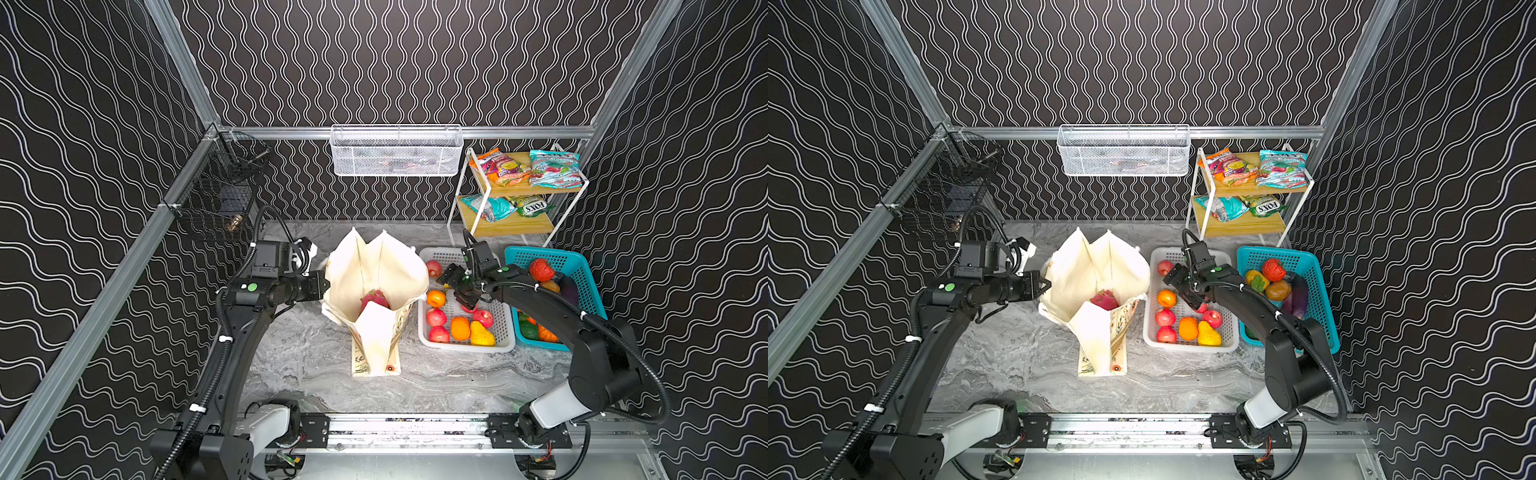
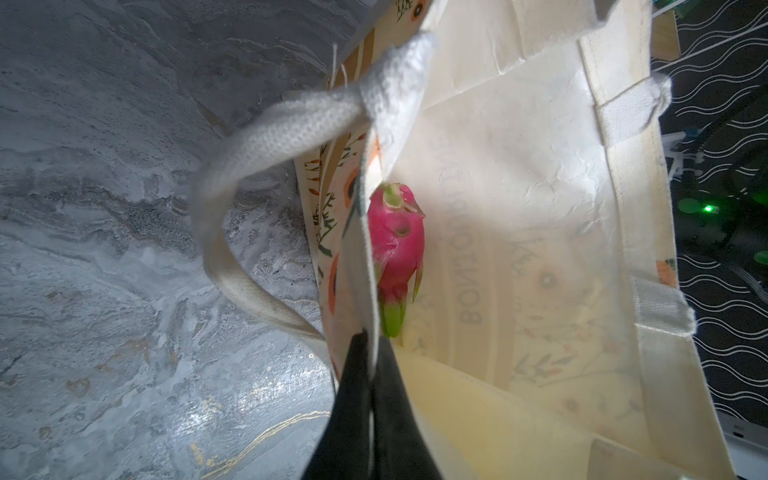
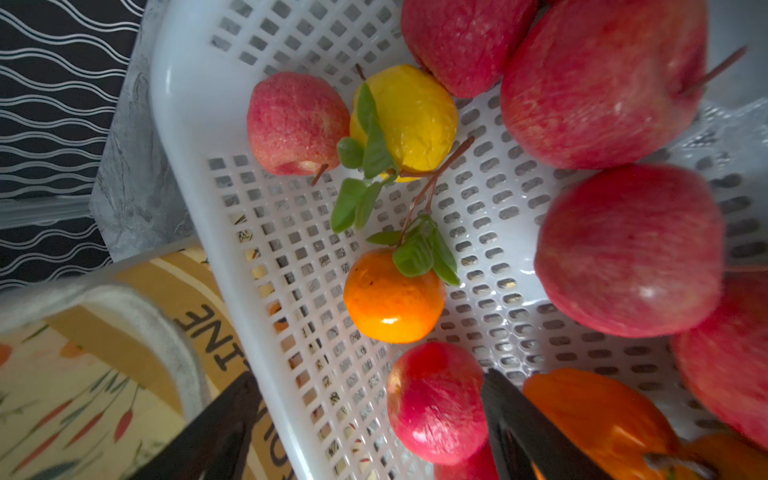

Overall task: Place the food into the grocery bag and tie it
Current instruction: 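Move the right gripper over the white basket and lower onto the orange, then close the right gripper on the leafy orange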

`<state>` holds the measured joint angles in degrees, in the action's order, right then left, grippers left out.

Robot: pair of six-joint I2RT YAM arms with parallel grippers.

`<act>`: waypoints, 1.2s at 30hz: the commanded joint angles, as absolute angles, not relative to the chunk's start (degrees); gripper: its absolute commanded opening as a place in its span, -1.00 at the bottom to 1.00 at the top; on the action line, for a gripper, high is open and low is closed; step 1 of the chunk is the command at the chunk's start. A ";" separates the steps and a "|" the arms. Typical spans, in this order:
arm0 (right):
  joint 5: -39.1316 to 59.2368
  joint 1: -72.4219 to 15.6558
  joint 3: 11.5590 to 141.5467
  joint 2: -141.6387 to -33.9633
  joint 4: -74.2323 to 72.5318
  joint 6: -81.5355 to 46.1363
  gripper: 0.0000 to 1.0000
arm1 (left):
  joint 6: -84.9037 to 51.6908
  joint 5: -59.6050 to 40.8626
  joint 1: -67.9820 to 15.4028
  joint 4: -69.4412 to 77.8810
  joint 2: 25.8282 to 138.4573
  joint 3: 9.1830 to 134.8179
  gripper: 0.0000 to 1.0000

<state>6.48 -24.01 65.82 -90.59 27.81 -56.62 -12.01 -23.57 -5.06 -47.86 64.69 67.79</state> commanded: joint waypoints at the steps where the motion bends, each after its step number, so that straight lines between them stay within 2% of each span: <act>1: 6.07 -24.26 65.92 -92.21 25.34 -59.96 0.71 | -11.87 -25.00 -5.07 -47.17 64.52 67.41 -1.00; 15: 9.00 -24.32 66.37 -98.50 23.74 -61.07 0.74 | -12.48 -26.09 -5.04 -45.64 64.14 65.76 -1.00; 36: 9.06 -24.70 66.53 -102.17 21.62 -61.87 0.73 | -11.78 -26.18 -5.02 -46.89 64.86 67.53 -1.00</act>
